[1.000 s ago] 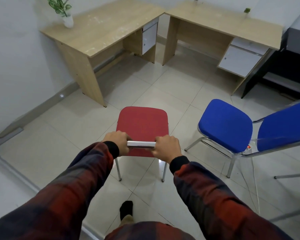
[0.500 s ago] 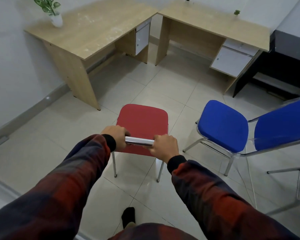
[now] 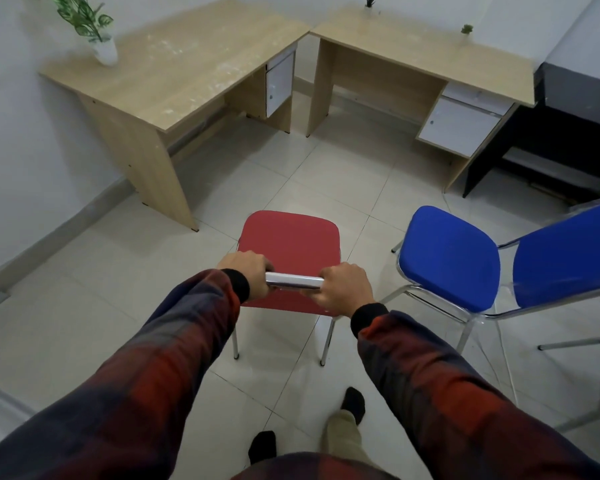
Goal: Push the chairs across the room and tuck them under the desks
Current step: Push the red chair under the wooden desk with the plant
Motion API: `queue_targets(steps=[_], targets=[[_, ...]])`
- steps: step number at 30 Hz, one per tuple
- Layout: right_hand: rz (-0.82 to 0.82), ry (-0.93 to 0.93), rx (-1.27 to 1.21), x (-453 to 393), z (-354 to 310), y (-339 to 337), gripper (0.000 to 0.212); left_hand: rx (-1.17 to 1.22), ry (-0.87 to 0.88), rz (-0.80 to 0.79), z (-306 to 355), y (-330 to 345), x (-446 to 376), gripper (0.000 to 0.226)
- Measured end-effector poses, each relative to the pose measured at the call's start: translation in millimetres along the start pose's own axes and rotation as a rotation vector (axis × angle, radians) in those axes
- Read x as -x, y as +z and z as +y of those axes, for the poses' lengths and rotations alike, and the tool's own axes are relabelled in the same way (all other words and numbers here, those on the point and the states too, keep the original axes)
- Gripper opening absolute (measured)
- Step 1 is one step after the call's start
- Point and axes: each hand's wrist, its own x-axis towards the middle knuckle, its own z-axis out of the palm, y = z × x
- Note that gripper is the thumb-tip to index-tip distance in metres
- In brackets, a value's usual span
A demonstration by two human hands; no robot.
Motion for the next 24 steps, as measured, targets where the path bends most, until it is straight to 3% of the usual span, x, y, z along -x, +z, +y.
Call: queue_targets(steps=[16,24], targets=[[-0.008,-0.043,0.066,-27,95,0,0.059,-0.065,0.059,0.022,67,-2,-52,0.026],[0.022,-0.003,0.001,-55,62,-4,0.057,-0.103,0.030,0.007,28,-21,-76,0.029]])
